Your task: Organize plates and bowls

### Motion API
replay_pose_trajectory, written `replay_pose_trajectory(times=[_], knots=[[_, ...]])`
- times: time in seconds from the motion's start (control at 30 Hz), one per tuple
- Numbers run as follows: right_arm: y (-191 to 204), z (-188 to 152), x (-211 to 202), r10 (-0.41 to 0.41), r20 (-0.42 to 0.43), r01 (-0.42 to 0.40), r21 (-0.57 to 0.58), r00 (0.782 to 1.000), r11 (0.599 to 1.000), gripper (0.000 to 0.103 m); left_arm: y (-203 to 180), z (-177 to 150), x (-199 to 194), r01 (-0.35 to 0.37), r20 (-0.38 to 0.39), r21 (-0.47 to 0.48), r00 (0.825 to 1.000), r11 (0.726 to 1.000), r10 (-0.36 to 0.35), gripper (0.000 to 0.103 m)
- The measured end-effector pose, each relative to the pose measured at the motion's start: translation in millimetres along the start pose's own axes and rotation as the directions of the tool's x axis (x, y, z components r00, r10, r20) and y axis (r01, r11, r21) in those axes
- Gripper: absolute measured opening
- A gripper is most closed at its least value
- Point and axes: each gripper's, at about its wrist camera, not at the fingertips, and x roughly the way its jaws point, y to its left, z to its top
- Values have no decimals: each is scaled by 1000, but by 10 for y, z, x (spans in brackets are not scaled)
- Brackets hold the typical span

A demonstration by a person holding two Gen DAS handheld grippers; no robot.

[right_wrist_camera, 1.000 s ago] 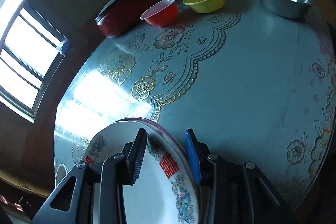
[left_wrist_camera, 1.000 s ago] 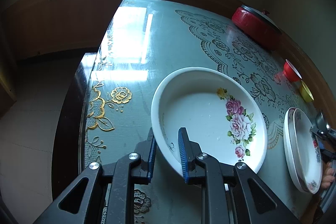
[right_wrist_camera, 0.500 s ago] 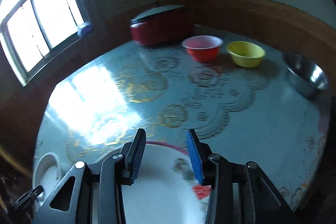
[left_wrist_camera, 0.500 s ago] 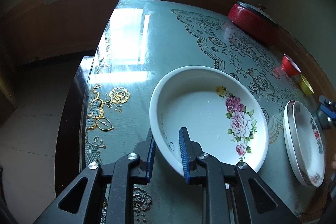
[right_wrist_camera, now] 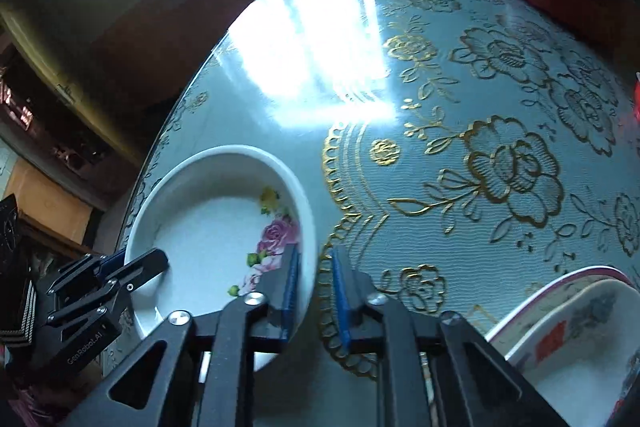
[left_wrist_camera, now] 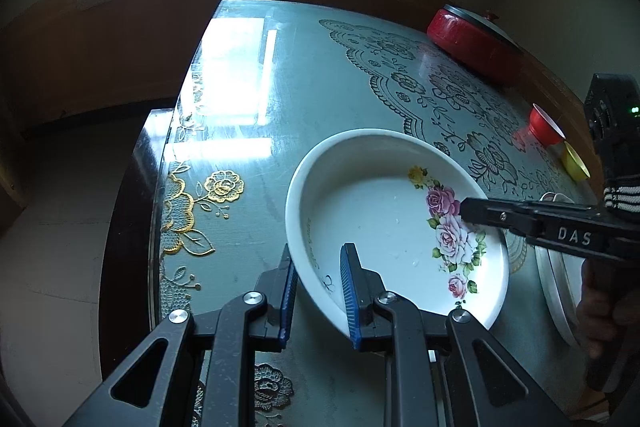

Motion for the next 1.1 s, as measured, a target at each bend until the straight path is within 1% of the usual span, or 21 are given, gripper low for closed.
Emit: replay_pose_trajectory(times=[0.07,0.17,0.3,0.4,0.47,0.6,0.7,0.8,0.93,1.1], knots=[[59,-35,-1,-28,20,29,-36,999,999,10,26,-18,-20,16,6,-11,1000,1000,-16,20],[2,-81,-40,8,14,-8,-6,1000,1000,9,43,-50,-53,50,4,-21,999,999,-50,20],[-70,-108,-178,13,40,-14,17,999,1000,8,-38,-99,-92,53,-6,-1,999,999,-53,19],[-106,-148,-301,18,62,-20,32,998,999,8,-75,-111,-134,88,-12,-8,996,996,-88,18],[-145,-200,-383,27,76,-31,55,997,998,8,-128,-115,-181,103,-1,9,995,995,-103,18],[-240,-336,-602,44,128,-57,103,991,993,8,-211,-100,-291,161,19,25,987,987,-161,17],[-307,-445,-785,39,168,-61,131,985,990,8,-351,-76,-378,184,34,66,982,981,-187,17],[-405,-581,-1011,21,208,-56,164,978,985,8,-516,-26,-427,229,36,94,972,969,-233,16],[-556,-762,-1309,-26,263,-34,220,964,975,8,-853,22,-493,276,33,170,958,946,-286,16],[-771,-1027,-1678,-110,314,10,306,943,952,8,-1310,27,-474,332,-15,250,941,910,-339,17]])
